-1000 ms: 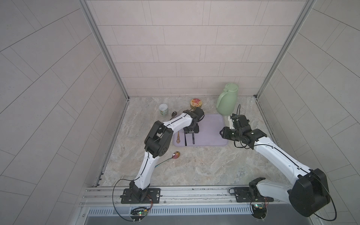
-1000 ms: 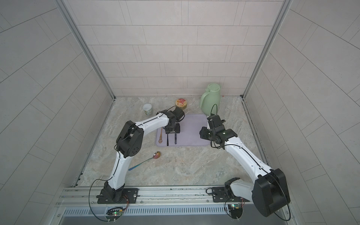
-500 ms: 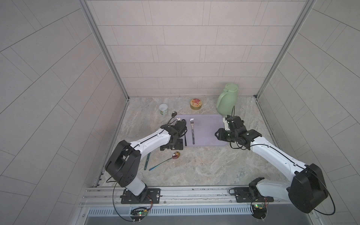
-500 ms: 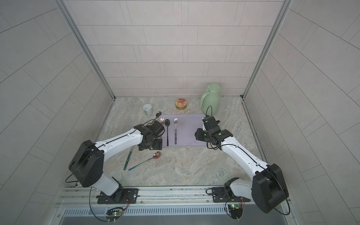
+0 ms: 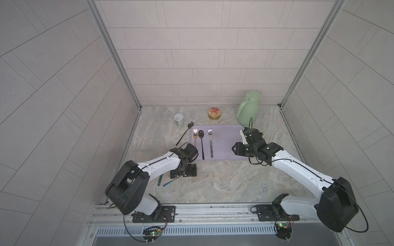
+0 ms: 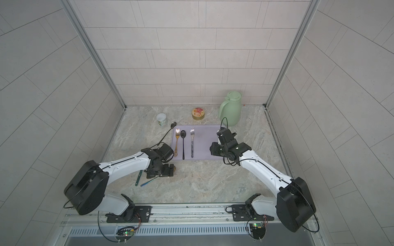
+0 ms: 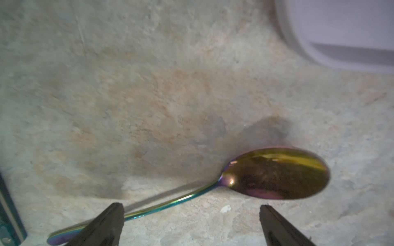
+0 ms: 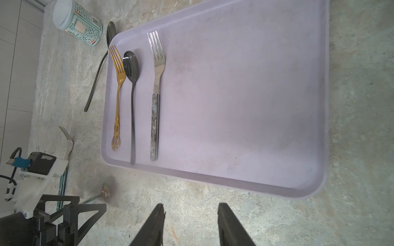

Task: Set the spoon and fork side by side
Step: Pick up the spoon from the center of the board.

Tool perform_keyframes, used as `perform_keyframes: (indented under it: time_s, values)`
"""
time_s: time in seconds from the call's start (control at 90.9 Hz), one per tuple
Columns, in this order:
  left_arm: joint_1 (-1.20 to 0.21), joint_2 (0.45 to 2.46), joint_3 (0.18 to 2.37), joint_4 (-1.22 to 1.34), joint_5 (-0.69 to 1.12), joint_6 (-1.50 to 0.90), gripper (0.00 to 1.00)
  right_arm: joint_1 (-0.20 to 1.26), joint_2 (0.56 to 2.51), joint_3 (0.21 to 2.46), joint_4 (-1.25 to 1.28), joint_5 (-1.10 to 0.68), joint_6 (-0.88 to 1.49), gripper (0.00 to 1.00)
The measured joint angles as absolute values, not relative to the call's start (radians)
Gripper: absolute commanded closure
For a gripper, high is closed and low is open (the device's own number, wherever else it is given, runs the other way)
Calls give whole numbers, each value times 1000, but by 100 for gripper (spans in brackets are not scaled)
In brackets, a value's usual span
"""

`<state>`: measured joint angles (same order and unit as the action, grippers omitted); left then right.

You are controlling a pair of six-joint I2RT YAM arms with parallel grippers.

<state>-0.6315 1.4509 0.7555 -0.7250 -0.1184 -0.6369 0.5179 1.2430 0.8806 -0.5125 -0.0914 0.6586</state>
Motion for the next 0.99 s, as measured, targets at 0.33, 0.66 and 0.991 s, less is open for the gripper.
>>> perform_keyframes:
  time_s: [0.33,0.66,0.991]
  values:
    - [-714,1414,710,-699,-58,-650,33,531,1245,881,-512,-86,665,55]
    - [-766,1409,714,-736,-160,-653,21,538,1256,881,-510,-79,666,55]
    - [-630,1385,659,-678,-221,-673,3,544,1261,881,-509,-71,666,54]
